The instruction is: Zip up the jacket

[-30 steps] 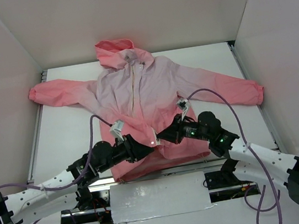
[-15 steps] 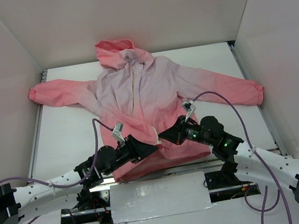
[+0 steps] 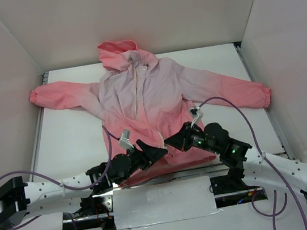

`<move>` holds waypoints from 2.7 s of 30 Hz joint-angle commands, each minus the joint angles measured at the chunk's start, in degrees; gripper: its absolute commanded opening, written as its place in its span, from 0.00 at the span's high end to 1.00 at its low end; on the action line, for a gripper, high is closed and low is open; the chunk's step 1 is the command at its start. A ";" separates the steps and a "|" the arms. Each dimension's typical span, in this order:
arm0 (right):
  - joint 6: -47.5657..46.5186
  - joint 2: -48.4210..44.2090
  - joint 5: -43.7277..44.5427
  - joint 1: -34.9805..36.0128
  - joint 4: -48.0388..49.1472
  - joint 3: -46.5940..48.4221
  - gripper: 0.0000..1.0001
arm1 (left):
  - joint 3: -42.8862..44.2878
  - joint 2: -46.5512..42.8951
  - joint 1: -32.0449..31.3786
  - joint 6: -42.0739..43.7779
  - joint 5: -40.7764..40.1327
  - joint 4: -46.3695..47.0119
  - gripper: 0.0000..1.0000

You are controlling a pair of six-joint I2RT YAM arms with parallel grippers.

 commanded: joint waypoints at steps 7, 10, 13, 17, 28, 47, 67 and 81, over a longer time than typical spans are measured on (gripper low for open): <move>0.83 -1.28 -1.24 1.08 0.33 2.73 1.00 | -0.03 4.55 -0.38 1.83 -6.23 12.80 0.47; 0.48 -1.27 -1.59 1.08 0.15 2.90 1.00 | 0.32 5.60 -0.47 2.09 -6.67 13.07 0.54; 0.21 -1.10 -2.03 1.08 0.06 3.08 1.00 | 0.41 6.48 -0.47 2.18 -6.85 13.50 0.65; -0.23 -0.75 -1.51 1.08 -0.81 3.43 1.00 | 0.32 6.66 -0.38 2.00 -6.85 13.51 0.73; -1.02 1.88 -0.80 1.00 -0.30 5.10 1.00 | 1.37 4.03 -0.47 2.27 -5.88 5.69 1.00; -9.63 19.55 -9.24 -6.47 6.03 11.25 1.00 | -2.05 -13.02 -3.37 -0.11 -5.87 -14.70 1.00; -12.35 54.51 -16.89 -17.37 2.26 36.90 1.00 | 7.53 -24.27 -7.50 5.69 -6.14 -33.87 1.00; -9.37 75.09 -23.92 -27.74 -9.69 66.16 1.00 | 7.35 -21.73 -8.65 16.59 0.88 -23.42 1.00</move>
